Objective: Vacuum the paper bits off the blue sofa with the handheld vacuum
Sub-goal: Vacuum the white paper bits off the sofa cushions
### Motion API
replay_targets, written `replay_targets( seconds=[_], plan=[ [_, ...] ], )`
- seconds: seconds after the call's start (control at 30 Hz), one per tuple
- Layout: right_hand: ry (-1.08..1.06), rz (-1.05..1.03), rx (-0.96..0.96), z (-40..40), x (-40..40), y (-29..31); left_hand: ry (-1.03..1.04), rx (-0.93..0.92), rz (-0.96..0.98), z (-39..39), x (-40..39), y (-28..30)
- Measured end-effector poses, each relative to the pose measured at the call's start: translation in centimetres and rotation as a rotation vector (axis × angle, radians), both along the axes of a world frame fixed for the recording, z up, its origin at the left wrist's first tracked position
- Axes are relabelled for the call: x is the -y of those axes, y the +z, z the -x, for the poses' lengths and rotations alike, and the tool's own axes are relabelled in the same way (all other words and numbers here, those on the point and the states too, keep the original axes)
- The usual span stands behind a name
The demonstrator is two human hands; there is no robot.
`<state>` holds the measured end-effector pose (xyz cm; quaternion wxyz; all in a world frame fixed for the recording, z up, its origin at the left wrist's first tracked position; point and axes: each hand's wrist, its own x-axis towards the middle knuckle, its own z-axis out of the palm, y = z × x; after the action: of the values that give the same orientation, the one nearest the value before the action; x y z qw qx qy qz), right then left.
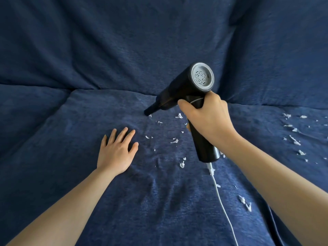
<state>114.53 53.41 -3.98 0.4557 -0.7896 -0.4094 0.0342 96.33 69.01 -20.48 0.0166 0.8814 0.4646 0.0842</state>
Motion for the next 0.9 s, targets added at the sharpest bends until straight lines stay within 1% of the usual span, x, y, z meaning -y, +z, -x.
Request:
replay_targets(
  seconds=[0.27,0.57,0.7,0.83,0.9],
  plan=[
    [0.033,-0.001,-0.024,0.3,-0.7,0.0,0.006,-0.002,-0.001,0.1,0.2,-0.2],
    [0.147,0.047,-0.043,2.3,2.3,1.1,0.005,0.049,0.003,0.1,0.5,0.1],
    [0.114,0.061,-0.023,2.2,2.2,0.8,0.009,0.083,-0.002,0.4,0.8,0.1],
    [0.038,0.054,0.027,0.9,1.6,0.3,0.005,0.098,-0.005,0.3,0.9,0.1],
    [0.016,0.039,0.016,0.4,0.8,0.1,0.008,0.099,-0.005,0.4,0.8,0.1]
  ],
)
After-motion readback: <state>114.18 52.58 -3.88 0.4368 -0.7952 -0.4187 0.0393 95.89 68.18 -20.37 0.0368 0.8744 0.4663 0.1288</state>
